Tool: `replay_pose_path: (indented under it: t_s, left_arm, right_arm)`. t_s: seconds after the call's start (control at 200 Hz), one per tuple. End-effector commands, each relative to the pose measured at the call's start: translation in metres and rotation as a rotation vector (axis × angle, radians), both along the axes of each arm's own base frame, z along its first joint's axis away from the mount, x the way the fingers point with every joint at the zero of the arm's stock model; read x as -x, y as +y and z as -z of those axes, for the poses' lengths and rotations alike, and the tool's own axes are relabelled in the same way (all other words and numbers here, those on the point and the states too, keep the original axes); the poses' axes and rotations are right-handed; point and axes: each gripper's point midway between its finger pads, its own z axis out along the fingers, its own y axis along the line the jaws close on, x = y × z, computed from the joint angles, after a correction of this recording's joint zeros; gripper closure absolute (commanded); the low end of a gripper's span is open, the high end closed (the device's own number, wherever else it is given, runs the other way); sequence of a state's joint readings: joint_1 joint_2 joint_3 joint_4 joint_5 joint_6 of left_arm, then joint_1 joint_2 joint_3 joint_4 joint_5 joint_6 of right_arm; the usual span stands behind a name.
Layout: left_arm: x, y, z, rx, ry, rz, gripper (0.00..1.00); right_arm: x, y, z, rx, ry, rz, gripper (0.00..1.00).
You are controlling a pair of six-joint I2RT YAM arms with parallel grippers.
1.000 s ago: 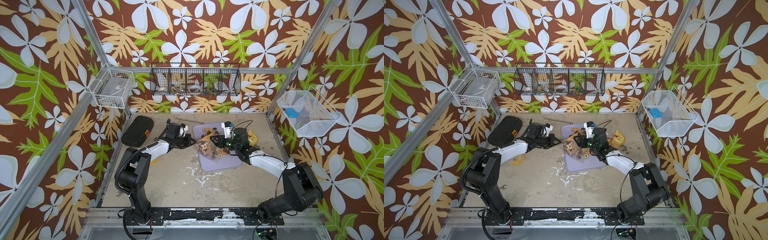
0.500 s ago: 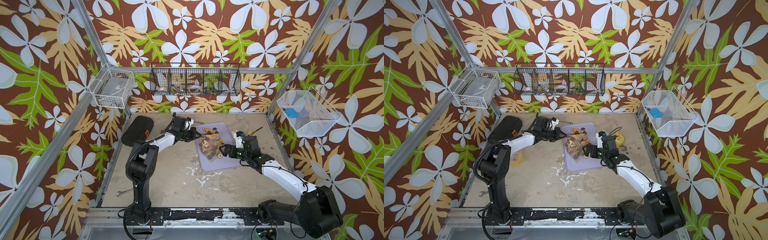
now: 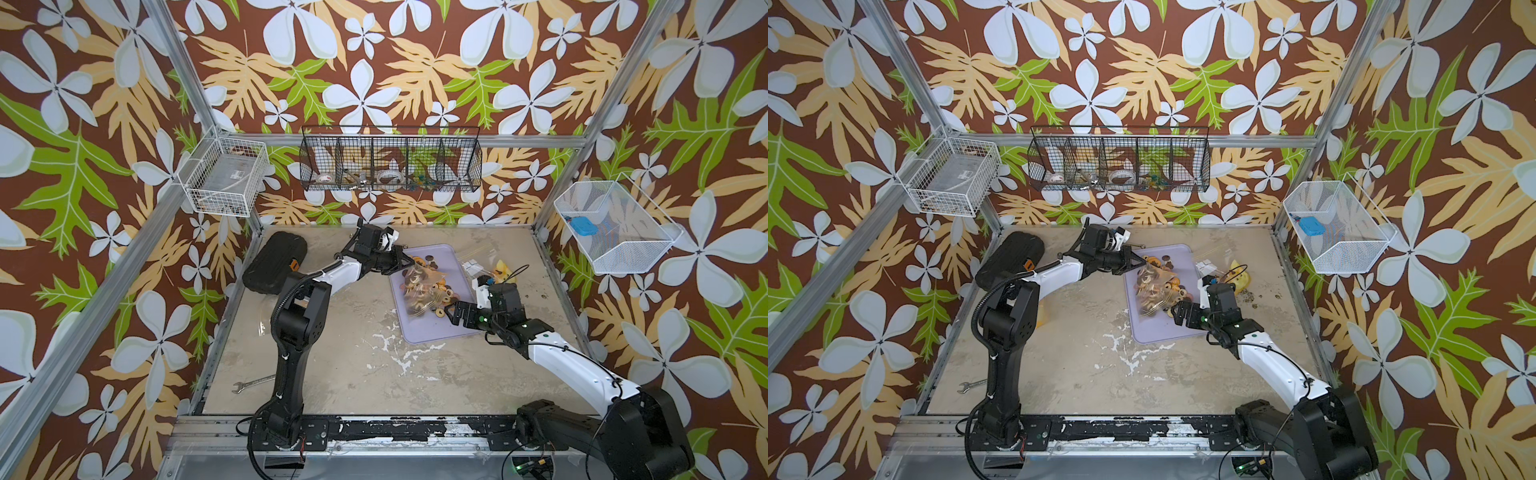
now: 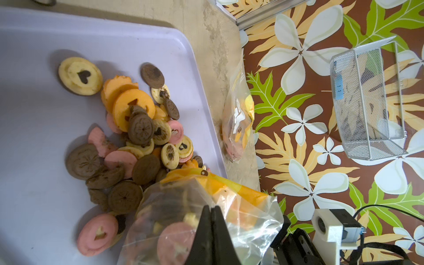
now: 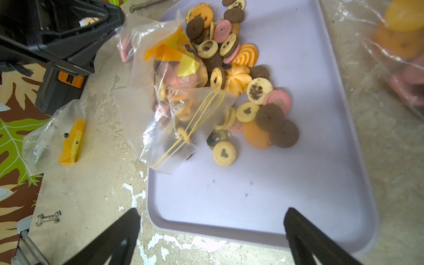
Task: Pour cookies out of the ziploc bag
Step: 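Pour the cookies out of the ziploc bag onto the tray.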
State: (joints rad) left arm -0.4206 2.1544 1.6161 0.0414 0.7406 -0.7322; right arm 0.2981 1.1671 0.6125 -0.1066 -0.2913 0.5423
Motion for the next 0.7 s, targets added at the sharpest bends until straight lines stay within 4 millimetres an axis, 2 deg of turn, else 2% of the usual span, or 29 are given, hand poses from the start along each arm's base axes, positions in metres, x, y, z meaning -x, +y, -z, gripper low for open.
replay_pose_path:
  t_s: [0.0, 0.15, 0.435, 0.696]
  left_arm:
    - [-0.005, -0.006, -0.02, 0.042, -0.035, 0.014, 1.0]
    - [-0.009, -0.012, -0.034, 0.064, -0.063, 0.032, 1.0]
    - [-0.011, -0.024, -0.035, 0.09, -0.067, 0.072, 1.0]
    - [-0.018, -0.039, -0.045, 0.13, -0.075, 0.087, 1.0]
  right_arm:
    - [0.001, -0.001, 0.0, 0.001, -0.001, -0.001, 0.0]
    - [0.0, -0.002, 0.001, -0.003, 0.001, -0.003, 0.0]
    - [0.002, -0.007, 0.001, -0.015, 0.004, 0.009, 0.0]
    - [0.005, -0.012, 0.003, -0.022, 0.014, 0.018, 0.0]
